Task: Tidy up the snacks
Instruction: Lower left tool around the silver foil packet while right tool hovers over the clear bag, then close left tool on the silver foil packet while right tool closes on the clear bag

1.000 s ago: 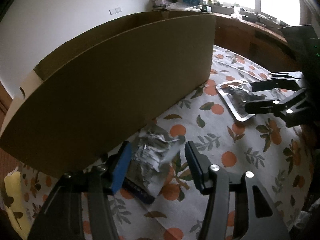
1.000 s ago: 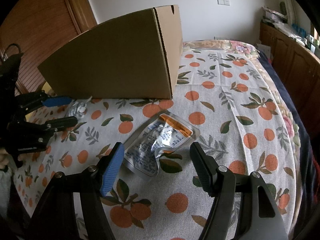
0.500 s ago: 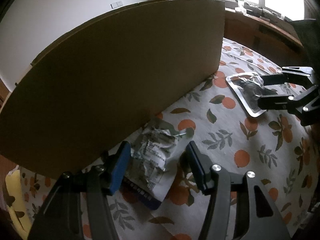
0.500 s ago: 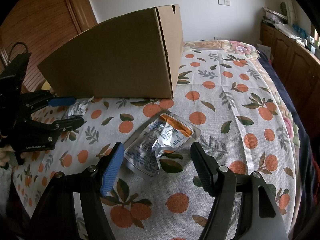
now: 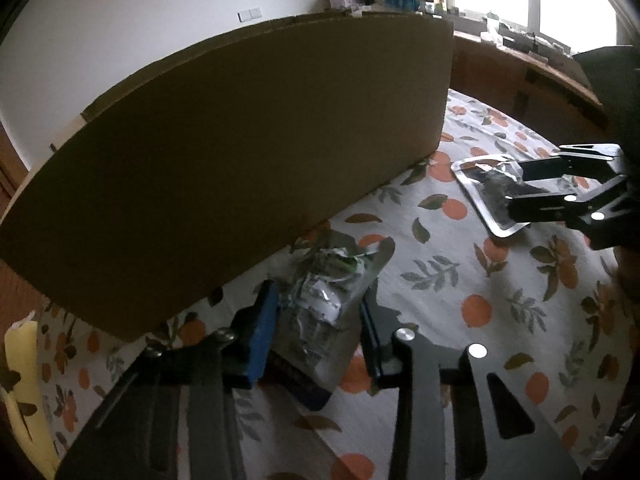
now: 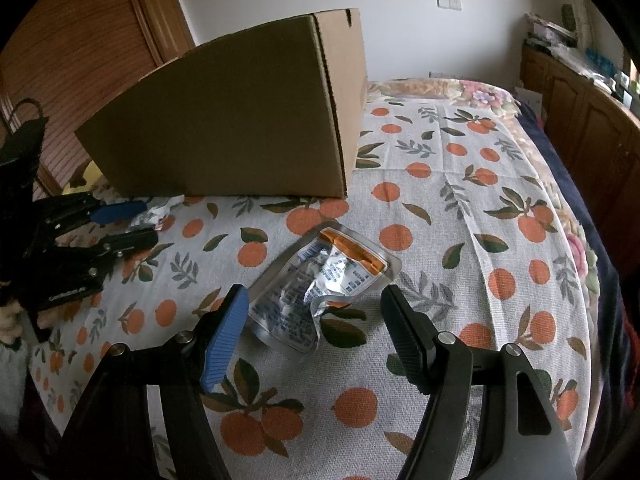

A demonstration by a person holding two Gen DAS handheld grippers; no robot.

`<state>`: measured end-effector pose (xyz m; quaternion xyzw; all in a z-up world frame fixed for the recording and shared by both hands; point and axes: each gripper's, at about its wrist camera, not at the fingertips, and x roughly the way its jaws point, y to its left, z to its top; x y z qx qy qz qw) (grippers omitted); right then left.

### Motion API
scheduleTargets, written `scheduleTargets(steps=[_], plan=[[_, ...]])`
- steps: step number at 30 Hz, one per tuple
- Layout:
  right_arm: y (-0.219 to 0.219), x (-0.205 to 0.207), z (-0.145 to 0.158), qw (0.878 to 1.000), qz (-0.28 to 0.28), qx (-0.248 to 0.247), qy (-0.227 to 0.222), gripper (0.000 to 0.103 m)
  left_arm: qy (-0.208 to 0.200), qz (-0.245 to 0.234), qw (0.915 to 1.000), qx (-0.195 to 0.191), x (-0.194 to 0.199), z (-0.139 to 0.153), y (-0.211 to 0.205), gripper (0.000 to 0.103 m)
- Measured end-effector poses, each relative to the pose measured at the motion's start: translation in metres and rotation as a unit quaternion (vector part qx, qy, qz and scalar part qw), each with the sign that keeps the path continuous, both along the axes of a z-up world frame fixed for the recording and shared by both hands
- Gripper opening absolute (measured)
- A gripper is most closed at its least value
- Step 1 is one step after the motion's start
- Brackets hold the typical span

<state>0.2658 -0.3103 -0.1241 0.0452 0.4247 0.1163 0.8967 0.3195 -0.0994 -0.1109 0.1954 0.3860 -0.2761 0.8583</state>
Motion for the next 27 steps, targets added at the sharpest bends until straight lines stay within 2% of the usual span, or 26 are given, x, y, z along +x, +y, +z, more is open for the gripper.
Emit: scheduleTargets(steps=[2,3,5,7,8,9,10,16,17,18,22,27], plan=[[0.003,0.003,0.001,1.000,0.008,0.003,0.003,0.064,0.004,0.003,0.9998,-0.019,-0.004,0.003,0.005,0.035],[0.004,0.005,0.001,1.000,0.015,0.005,0.006,0.055,0.006,0.004,0.9996,-0.027,-0.005,0.004,0.006,0.034],[0.009,0.009,0.001,1.000,0.016,-0.009,0.008,0.046,0.011,0.004,0.9992,-0.039,-0.008,0.005,0.008,0.035],[0.013,0.013,-0.001,0.999,0.018,-0.024,0.010,0.042,0.010,0.005,0.9990,-0.042,-0.009,0.006,0.008,0.034],[0.014,0.014,-0.001,0.999,0.018,-0.032,0.010,0.035,0.008,0.005,0.9989,-0.045,-0.011,0.007,0.009,0.034],[0.015,0.014,-0.002,0.999,0.020,-0.039,0.008,0.035,0.010,0.005,0.9988,-0.049,-0.011,0.007,0.010,0.033],[0.016,0.016,-0.001,0.999,0.022,-0.044,0.007,0.035,0.011,0.005,0.9985,-0.053,-0.012,0.008,0.011,0.023],[0.012,0.012,0.001,0.999,0.019,-0.030,0.005,0.031,0.016,0.009,0.9976,-0.067,-0.015,0.010,0.018,0.023],[0.012,0.010,0.004,1.000,0.021,-0.021,0.000,0.024,0.017,0.008,0.9976,-0.067,-0.015,0.010,0.018,0.023],[0.012,0.008,0.007,1.000,0.021,-0.015,-0.002,0.023,0.016,0.008,0.9975,-0.069,-0.016,0.010,0.016,0.022],[0.014,0.003,0.010,0.999,0.031,-0.025,-0.004,0.022,0.017,0.008,0.9964,-0.082,-0.020,0.015,0.019,0.022],[0.016,-0.003,0.018,0.999,0.034,-0.014,-0.012,0.022,0.009,0.009,0.9958,-0.090,-0.027,0.024,0.020,0.023]])
